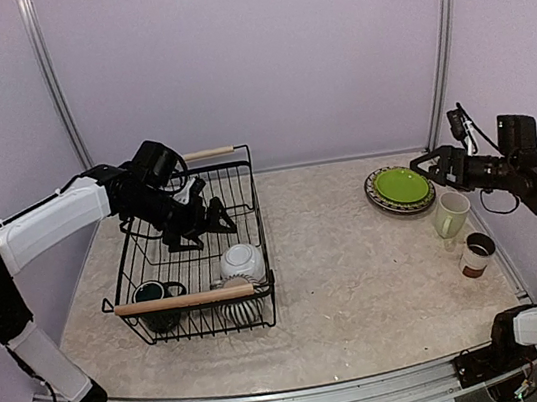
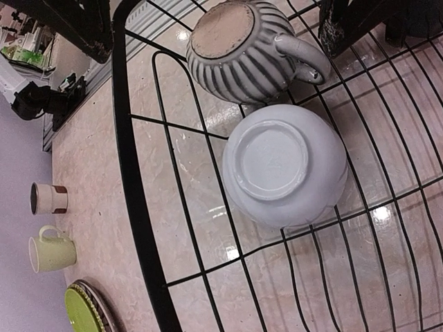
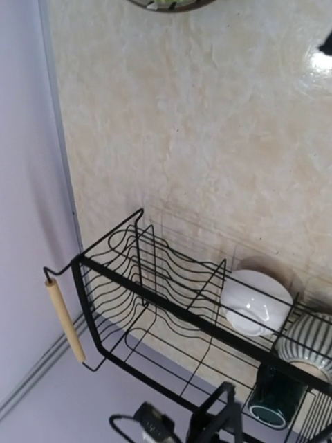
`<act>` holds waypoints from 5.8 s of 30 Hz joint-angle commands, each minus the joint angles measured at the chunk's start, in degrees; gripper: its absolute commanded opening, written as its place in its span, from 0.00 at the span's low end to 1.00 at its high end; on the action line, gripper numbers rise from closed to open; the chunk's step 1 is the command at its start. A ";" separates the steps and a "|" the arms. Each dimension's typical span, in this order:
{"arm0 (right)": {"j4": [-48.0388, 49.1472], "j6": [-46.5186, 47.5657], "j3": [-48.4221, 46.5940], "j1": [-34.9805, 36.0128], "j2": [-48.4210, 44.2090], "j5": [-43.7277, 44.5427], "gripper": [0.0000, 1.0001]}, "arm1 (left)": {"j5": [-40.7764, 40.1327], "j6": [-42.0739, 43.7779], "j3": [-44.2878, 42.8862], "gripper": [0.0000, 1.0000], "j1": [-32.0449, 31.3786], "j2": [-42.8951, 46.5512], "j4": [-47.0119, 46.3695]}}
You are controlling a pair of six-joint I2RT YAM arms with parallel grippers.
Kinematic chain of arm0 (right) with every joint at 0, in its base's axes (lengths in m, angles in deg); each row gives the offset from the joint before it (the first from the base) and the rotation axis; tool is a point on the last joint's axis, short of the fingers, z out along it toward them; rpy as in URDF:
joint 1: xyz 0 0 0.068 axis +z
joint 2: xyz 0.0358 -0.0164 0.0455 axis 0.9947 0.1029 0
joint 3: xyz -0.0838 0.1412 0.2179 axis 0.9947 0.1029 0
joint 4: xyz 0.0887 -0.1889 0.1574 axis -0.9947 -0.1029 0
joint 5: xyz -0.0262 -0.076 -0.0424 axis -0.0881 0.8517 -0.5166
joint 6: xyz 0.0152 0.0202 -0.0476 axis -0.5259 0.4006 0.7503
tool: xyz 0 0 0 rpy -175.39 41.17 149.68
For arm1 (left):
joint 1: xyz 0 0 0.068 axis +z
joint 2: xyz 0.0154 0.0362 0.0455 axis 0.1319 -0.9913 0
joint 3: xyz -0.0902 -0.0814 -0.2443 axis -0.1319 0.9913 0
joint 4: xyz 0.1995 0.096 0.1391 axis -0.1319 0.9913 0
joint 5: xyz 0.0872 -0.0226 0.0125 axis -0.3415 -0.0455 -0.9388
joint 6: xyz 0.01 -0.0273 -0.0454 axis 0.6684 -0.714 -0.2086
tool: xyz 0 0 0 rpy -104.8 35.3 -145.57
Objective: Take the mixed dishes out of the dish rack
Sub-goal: Grab the cup from the dish rack, then pass from the left arm to the right
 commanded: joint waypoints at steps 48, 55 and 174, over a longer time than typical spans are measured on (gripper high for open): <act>0.21 5.12 0.20 8.24 5.80 9.45 1.00 | -28.91 12.78 -4.46 0.62 -1.90 -14.14 29.17; 1.78 3.84 0.80 8.32 6.56 8.78 1.00 | -32.41 11.51 -3.05 0.82 -2.47 -13.55 29.27; 24.38 -18.65 -34.51 38.57 48.04 4.79 0.96 | 21.00 9.33 -12.64 0.00 17.46 7.51 -0.32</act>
